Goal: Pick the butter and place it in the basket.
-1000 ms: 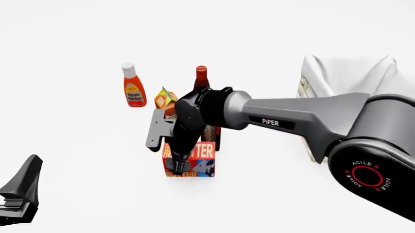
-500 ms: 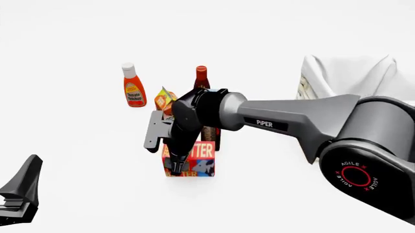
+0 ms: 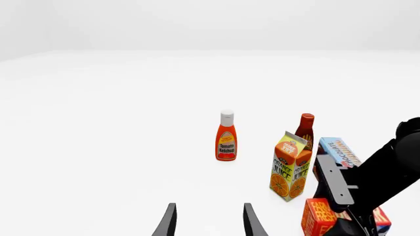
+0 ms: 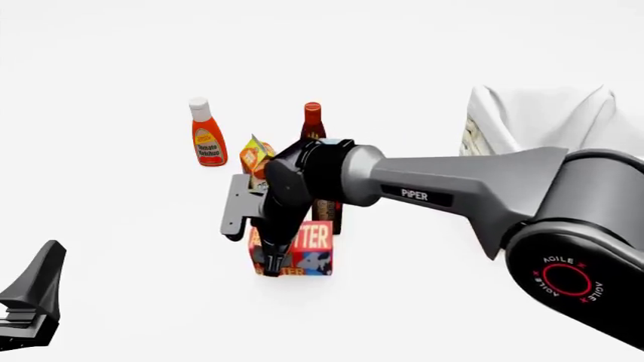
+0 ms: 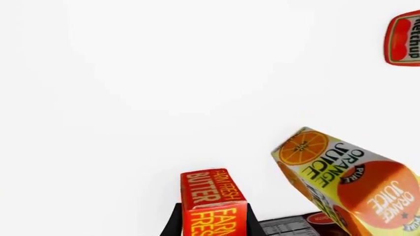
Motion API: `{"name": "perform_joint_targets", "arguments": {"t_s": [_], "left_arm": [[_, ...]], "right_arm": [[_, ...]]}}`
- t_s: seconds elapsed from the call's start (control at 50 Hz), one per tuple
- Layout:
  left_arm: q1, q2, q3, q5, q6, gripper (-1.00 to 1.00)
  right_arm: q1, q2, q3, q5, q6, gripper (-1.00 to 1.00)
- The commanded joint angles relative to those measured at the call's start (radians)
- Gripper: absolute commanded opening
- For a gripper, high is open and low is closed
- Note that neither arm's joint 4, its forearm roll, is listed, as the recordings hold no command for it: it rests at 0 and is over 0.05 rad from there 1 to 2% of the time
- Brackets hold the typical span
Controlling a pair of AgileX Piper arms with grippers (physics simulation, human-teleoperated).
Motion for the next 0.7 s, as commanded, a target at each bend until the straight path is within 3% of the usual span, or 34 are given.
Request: {"name": "perform_joint_targets", "arguments": {"t_s": [0.02, 0.7], "left_arm": [[0.0, 0.0, 0.0, 0.0, 0.0, 1.0], [0.0, 0.0, 0.0, 0.0, 0.0, 1.0]], "right_arm": [[0.034, -0.047, 0.024, -0.003, 0.016, -1.0], [0.012, -0.23, 0.12, -0.042, -0.011, -1.0]]}}
